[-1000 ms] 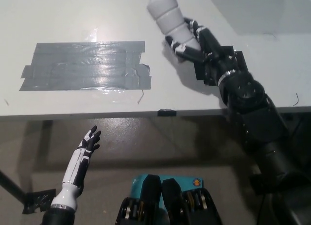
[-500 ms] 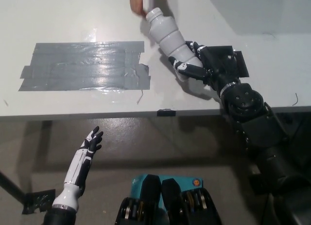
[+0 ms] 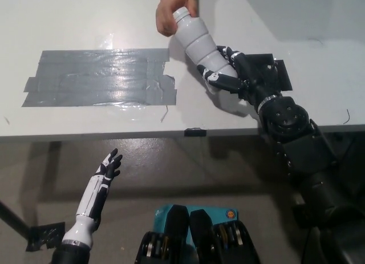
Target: A white bottle is kept in the middle of the desk infront of the robot and the robot picks it up with its right hand and passes it to a person
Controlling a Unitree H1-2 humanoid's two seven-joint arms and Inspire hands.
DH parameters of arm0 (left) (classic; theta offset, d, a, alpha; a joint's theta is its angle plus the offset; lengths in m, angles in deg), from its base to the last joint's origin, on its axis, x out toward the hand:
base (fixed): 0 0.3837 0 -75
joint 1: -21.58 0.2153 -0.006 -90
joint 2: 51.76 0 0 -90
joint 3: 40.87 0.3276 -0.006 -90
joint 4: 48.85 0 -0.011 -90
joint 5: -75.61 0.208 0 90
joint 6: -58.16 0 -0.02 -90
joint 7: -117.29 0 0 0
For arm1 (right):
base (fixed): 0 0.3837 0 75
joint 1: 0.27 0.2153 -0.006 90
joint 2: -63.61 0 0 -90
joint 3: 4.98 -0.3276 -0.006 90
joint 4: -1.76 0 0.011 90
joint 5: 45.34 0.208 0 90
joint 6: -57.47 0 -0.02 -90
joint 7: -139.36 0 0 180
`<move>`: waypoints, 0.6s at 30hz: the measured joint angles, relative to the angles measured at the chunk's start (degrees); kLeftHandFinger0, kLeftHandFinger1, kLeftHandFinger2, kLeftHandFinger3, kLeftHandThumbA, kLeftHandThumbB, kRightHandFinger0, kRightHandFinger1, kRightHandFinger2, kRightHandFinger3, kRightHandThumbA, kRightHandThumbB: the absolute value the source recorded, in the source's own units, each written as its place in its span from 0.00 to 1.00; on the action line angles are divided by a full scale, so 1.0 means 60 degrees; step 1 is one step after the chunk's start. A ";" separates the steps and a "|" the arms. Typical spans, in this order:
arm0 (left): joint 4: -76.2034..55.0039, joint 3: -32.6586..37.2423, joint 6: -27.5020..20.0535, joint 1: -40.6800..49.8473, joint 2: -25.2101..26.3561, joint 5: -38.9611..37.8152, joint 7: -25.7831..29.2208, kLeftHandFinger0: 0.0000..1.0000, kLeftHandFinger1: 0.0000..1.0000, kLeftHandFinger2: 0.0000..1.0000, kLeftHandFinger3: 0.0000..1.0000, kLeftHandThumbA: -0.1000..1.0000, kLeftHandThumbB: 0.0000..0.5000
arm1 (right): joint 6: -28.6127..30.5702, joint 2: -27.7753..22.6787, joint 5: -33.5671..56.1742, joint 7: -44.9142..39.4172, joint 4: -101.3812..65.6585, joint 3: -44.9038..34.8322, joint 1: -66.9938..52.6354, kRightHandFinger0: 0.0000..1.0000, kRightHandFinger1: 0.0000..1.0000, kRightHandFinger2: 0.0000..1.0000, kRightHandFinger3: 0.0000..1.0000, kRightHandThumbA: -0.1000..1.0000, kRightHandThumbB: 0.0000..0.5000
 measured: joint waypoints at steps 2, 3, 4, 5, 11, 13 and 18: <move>0.0000 0.0014 0.0001 0.0000 0.0004 0.0003 0.0000 1.00 1.00 1.00 1.00 1.00 0.07 | 0.0015 0.0025 -0.0026 0.0020 -0.0007 -0.0031 0.0000 0.98 1.00 1.00 1.00 0.46 0.81; 0.0001 0.0020 0.0001 -0.0001 0.0005 0.0002 0.0000 1.00 1.00 1.00 1.00 1.00 0.06 | 0.0016 0.0040 -0.0033 0.0026 -0.0031 -0.0054 0.0000 1.00 1.00 1.00 1.00 0.51 0.86; 0.0001 0.0027 0.0000 -0.0002 0.0006 0.0001 -0.0001 1.00 1.00 1.00 1.00 1.00 0.07 | 0.0019 0.0056 -0.0033 0.0014 -0.0053 -0.0077 0.0000 1.00 1.00 1.00 1.00 0.54 0.87; 0.0001 0.0030 0.0001 -0.0001 0.0007 0.0001 0.0000 1.00 1.00 1.00 1.00 1.00 0.06 | 0.0023 0.0058 -0.0029 0.0009 -0.0064 -0.0083 0.0000 1.00 1.00 1.00 1.00 0.60 0.91; -0.0001 0.0056 0.0011 0.0001 0.0007 -0.0001 0.0000 1.00 1.00 1.00 1.00 1.00 0.07 | 0.0205 0.0051 -0.0018 -0.0282 -0.0253 -0.0088 -0.0055 1.00 1.00 1.00 1.00 0.78 1.00; -0.0001 0.0067 0.0012 0.0000 0.0009 0.0002 0.0001 1.00 1.00 1.00 1.00 1.00 0.06 | 0.0259 0.0038 -0.0108 -0.0274 -0.0536 -0.0075 -0.0165 1.00 1.00 1.00 1.00 0.84 1.00; 0.0001 0.0081 0.0015 -0.0007 0.0021 0.0033 0.0006 1.00 1.00 1.00 1.00 1.00 0.02 | 0.0276 -0.0095 -0.0347 -0.0229 -0.1911 -0.0034 -0.0664 1.00 1.00 1.00 1.00 0.92 0.99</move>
